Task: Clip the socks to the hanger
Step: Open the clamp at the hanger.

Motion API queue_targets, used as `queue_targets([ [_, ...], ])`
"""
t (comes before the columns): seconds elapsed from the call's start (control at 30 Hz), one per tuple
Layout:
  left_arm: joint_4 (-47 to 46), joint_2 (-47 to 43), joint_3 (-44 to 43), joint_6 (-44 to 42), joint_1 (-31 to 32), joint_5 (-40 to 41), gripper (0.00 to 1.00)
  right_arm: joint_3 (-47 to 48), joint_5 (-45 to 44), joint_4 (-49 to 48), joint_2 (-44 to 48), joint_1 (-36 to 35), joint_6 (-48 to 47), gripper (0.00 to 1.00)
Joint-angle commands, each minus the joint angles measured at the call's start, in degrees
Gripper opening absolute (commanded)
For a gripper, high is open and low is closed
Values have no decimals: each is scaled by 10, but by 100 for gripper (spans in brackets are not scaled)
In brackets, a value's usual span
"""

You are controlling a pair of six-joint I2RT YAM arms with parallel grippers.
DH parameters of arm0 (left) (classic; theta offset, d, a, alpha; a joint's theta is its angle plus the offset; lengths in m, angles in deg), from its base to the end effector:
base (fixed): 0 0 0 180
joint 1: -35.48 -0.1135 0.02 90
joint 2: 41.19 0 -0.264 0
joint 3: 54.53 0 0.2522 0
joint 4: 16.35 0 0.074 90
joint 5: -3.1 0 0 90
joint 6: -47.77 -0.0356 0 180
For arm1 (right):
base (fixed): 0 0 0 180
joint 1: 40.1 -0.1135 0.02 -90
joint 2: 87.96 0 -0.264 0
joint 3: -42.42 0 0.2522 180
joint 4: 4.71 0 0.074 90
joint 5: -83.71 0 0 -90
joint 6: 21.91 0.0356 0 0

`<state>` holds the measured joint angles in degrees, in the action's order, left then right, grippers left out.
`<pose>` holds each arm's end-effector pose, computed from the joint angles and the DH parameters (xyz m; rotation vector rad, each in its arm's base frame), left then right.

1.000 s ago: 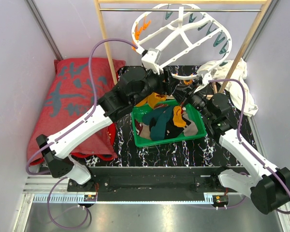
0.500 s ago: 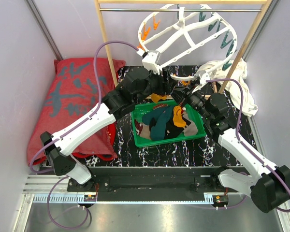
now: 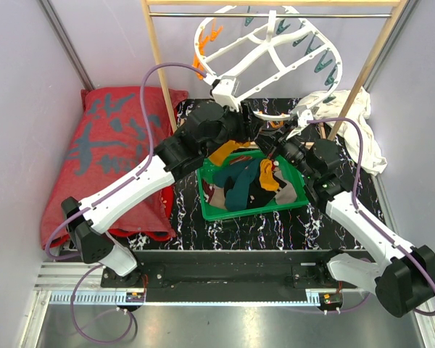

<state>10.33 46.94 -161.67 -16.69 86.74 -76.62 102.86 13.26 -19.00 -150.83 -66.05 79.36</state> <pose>0.2289 -0.2752 0.4450 0.2583 1.7571 -0.8368 0.2257 0.1231 0.3599 -0.4696 1.3394 0.7725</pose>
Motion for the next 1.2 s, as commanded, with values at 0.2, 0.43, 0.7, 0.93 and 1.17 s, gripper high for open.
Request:
queue_targets([
  [0.2, -50, 10, -25, 6, -2, 27, 40, 15, -14, -28, -5, -13, -18, 1],
  [0.43, -46, 15, -27, 5, -2, 25, 36, 18, -21, -18, -7, -18, -27, 2],
  [0.7, -43, 22, -34, 2, -2, 25, 38, 22, -30, -12, -12, -24, -36, 3],
  [0.93, -41, 29, -37, -1, -2, 25, 29, 26, -36, -5, -14, -29, -42, 5],
  [1.17, -42, 27, -37, -22, -2, 30, 10, 18, -74, 14, 5, -29, -34, 33],
])
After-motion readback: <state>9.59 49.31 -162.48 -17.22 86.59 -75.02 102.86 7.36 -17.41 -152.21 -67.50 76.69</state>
